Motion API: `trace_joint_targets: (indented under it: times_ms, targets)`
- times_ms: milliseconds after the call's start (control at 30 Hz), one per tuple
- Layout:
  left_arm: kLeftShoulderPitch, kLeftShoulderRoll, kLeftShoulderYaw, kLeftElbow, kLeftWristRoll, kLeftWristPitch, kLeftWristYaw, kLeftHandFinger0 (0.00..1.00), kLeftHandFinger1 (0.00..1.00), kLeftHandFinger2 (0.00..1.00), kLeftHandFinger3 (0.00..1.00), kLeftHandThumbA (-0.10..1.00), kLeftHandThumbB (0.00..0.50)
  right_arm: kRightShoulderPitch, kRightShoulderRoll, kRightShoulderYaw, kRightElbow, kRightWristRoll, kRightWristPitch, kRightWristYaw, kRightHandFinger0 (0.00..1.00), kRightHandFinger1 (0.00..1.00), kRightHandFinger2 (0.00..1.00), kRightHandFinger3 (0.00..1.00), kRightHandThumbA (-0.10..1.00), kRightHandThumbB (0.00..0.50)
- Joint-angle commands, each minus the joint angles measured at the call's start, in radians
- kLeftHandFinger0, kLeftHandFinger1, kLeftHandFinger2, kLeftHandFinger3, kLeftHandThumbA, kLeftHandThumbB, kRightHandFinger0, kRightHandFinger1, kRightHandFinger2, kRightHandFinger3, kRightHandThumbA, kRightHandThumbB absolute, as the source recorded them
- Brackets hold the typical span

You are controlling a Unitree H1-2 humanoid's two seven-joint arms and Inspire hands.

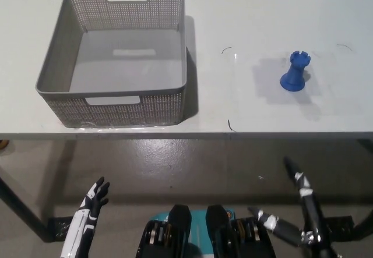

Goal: Use the right hand to pick up a chess pieces and put it into a container on the left hand side

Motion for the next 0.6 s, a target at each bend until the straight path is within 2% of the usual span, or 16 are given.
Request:
trace_joint_targets:
  times_ms: [0,133,200,300,400,433,467,533,567]
  targets:
    - [-0.014,0.02,0.01,-0.029,0.01,-0.048,0.011,1.0,1.0,1.0,1.0,1.0,0.166,-0.062,0.028,-0.029,-0.125,0.023,-0.034,-0.033,1.0,1.0,1.0,1.0,1.0,0.226]
    - [-0.016,0.02,0.005,-0.028,0.005,-0.042,0.005,1.0,1.0,1.0,1.0,1.0,0.183,-0.147,0.011,-0.091,-0.188,-0.01,-0.002,-0.056,1.0,1.0,1.0,1.0,1.0,0.22]
    - [-0.013,0.02,0.002,-0.033,0.012,-0.036,0.005,1.0,1.0,1.0,1.0,1.0,0.184,-0.198,0.005,-0.118,-0.224,-0.006,0.073,-0.045,1.0,1.0,1.0,1.0,1.0,0.274]
    - [-0.014,0.019,-0.003,-0.023,0.019,-0.046,0.005,1.0,1.0,1.0,1.0,1.0,0.19,-0.267,-0.01,-0.153,-0.24,-0.021,0.145,-0.036,1.0,1.0,1.0,1.0,1.0,0.28]
    - [-0.016,0.015,-0.003,-0.023,0.014,-0.045,0.007,1.0,1.0,1.0,1.0,1.0,0.185,-0.378,-0.048,-0.17,-0.207,-0.003,0.211,-0.004,1.0,1.0,1.0,1.0,1.0,0.331]
    - [-0.016,0.014,-0.003,-0.023,0.014,-0.044,0.007,1.0,1.0,1.0,1.0,1.0,0.185,-0.383,-0.049,-0.17,-0.206,-0.002,0.215,-0.002,1.0,1.0,1.0,1.0,1.0,0.332]
    - [-0.015,0.015,-0.003,-0.026,0.014,-0.044,0.005,1.0,1.0,1.0,1.0,1.0,0.188,-0.426,-0.065,-0.171,-0.176,0.01,0.24,0.011,1.0,1.0,1.0,1.0,1.0,0.382]
    - [-0.014,0.016,-0.002,-0.026,0.009,-0.042,0.003,1.0,1.0,1.0,1.0,1.0,0.197,-0.478,-0.082,-0.172,-0.136,0.016,0.275,0.02,1.0,1.0,1.0,1.0,1.0,0.407]
    - [-0.015,0.016,-0.002,-0.026,0.01,-0.042,0.004,1.0,1.0,1.0,1.0,1.0,0.198,-0.507,-0.092,-0.172,-0.11,0.013,0.286,0.021,1.0,1.0,1.0,1.0,1.0,0.397]
